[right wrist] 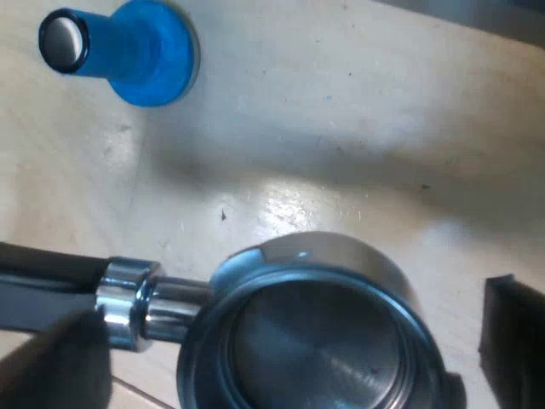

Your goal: Put the handle in the coffee machine

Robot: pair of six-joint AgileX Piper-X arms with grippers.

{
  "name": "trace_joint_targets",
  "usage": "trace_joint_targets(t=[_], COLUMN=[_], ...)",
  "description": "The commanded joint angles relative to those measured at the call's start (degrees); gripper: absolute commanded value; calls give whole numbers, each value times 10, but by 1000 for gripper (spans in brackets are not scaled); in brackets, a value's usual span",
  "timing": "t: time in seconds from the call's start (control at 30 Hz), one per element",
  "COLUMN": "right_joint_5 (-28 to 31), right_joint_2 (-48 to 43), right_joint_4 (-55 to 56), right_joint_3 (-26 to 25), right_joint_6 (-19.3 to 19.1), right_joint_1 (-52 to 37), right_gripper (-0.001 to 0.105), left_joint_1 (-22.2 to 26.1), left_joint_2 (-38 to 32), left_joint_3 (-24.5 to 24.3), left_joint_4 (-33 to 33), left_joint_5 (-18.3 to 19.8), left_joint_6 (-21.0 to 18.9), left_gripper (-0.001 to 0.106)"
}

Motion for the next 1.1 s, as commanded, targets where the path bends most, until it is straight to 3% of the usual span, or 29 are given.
trace_joint_targets(t=[0.03,0.33,0.63,0.9,1.03,1.1], right_joint_5=[15,79,88,88,50,68], right_joint_2=[-8,-21,-47,-54,-54,-56], right_joint_4=[-1,-23,-62,-109,-103,-100], right_joint_3=[-8,-13,-49,-49,-49,-49], right_joint_6=[-10,-9,-9,-9,-13,-15], right_joint_1=[0,0,0,0,5,20], right_gripper=[92,92,92,92,92,92], left_joint_1=[-3,5,36,89,114,119], left_joint_2=[-8,-34,-42,-51,-73,-76], left_joint_3=[-3,-3,-3,-3,-3,-3], left_joint_4=[-13,-12,12,39,62,71], left_joint_5=[29,29,33,33,33,33], left_joint_6=[-2,-6,-19,-19,-19,-19], left_gripper=[0,0,0,0,0,0])
